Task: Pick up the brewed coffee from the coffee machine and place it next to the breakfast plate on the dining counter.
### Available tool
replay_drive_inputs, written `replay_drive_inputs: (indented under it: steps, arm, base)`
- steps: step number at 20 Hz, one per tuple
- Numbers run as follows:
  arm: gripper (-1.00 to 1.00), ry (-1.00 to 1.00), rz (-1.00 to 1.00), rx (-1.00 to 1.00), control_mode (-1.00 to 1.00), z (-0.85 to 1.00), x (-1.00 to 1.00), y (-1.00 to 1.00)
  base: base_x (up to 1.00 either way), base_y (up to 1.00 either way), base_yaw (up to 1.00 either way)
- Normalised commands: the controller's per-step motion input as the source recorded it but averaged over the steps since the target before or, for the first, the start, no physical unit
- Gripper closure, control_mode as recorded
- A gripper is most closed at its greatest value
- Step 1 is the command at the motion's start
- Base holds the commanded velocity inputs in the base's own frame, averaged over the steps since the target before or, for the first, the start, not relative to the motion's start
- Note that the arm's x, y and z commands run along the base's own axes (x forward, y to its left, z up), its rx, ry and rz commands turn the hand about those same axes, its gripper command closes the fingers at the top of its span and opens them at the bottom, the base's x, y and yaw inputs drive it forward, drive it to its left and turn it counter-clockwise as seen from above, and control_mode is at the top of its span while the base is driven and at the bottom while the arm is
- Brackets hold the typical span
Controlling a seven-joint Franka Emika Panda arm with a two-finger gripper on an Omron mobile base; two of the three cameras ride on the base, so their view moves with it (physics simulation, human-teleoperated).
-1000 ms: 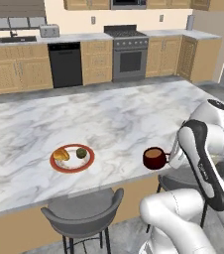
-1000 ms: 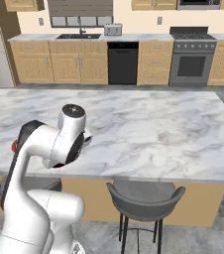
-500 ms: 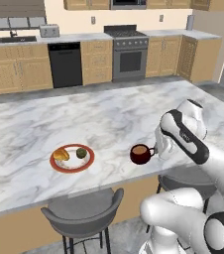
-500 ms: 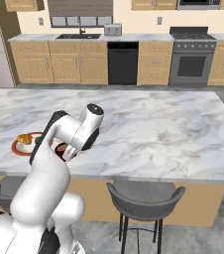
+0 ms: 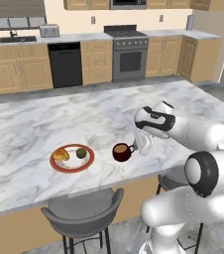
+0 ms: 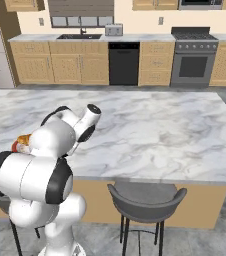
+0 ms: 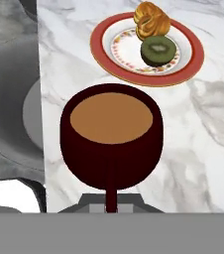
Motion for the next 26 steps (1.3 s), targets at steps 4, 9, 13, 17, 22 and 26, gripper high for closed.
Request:
replay_drive_inputs:
  steps: [4,9,13,17,22,26]
  arm:
    - [1.00,0.00,0.08,0.04,-1.00,-0.17,0.60,0.27]
    - [1.00,0.00,0.09,0.00,-1.00,-0.24,0.41,0.31]
    - [1.00,-0.04,0.07,0.00,-1.00,-0.18,0.09,0.36]
    - [1.00,-0.07,0.08,0.00,-1.00,-0.19,0.00,0.22]
    - [1.00,-0.04,0.08,0.00,-1.00,-0.38,0.04,0.00]
    - [1.00,0.00,0.05,0.00,-1.00,-0.43,0.22,0.00]
  base:
    - [0.00,0.00,0.00]
    - [0.00,0.00,0.00]
    - [0.00,0.00,0.00]
    - [0.00,0.00,0.00]
    - [0.00,0.00,0.00]
    - [0.00,0.00,0.00]
